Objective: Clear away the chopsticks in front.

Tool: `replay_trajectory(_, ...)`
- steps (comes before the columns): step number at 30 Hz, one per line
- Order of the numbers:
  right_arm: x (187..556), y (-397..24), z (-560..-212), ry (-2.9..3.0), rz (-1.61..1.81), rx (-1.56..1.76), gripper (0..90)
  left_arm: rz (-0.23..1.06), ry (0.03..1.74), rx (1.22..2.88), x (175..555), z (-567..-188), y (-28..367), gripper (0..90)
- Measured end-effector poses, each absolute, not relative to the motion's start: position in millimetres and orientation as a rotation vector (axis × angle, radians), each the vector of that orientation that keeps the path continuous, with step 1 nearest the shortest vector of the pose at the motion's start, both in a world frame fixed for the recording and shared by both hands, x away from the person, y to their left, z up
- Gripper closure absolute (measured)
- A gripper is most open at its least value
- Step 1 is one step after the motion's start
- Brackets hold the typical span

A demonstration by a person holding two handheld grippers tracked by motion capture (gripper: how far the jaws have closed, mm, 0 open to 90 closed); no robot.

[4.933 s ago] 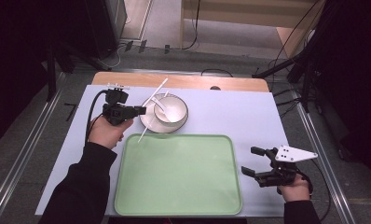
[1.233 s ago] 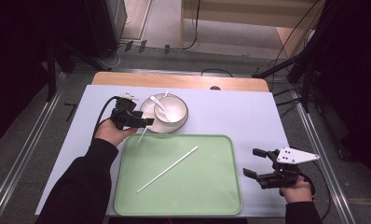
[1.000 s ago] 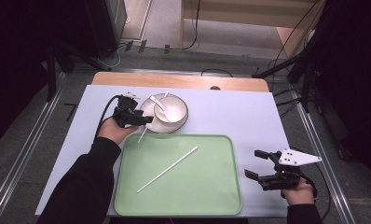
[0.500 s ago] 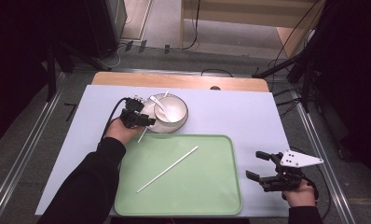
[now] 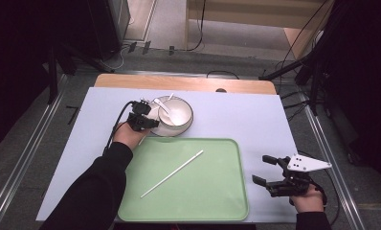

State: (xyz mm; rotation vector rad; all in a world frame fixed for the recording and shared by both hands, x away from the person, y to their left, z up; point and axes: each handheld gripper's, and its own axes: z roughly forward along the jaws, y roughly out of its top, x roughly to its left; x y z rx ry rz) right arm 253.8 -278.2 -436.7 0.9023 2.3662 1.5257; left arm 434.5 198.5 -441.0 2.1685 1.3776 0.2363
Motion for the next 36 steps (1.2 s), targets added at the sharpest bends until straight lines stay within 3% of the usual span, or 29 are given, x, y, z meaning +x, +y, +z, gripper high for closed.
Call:
replay_trajectory(12,254,-278,-437,2.367,1.526,0.903,15.7,0.183,1.438,2.096,437,-435,209,85.7)
replay_trajectory(25,253,-278,-436,2.367,1.527,0.899,15.7,0.284,1.456,1.979,423,-386,248,85.6)
replay_trajectory(36,257,-274,-436,2.375,1.535,0.886,15.7,0.213,1.253,2.026,392,-350,212,85.6)
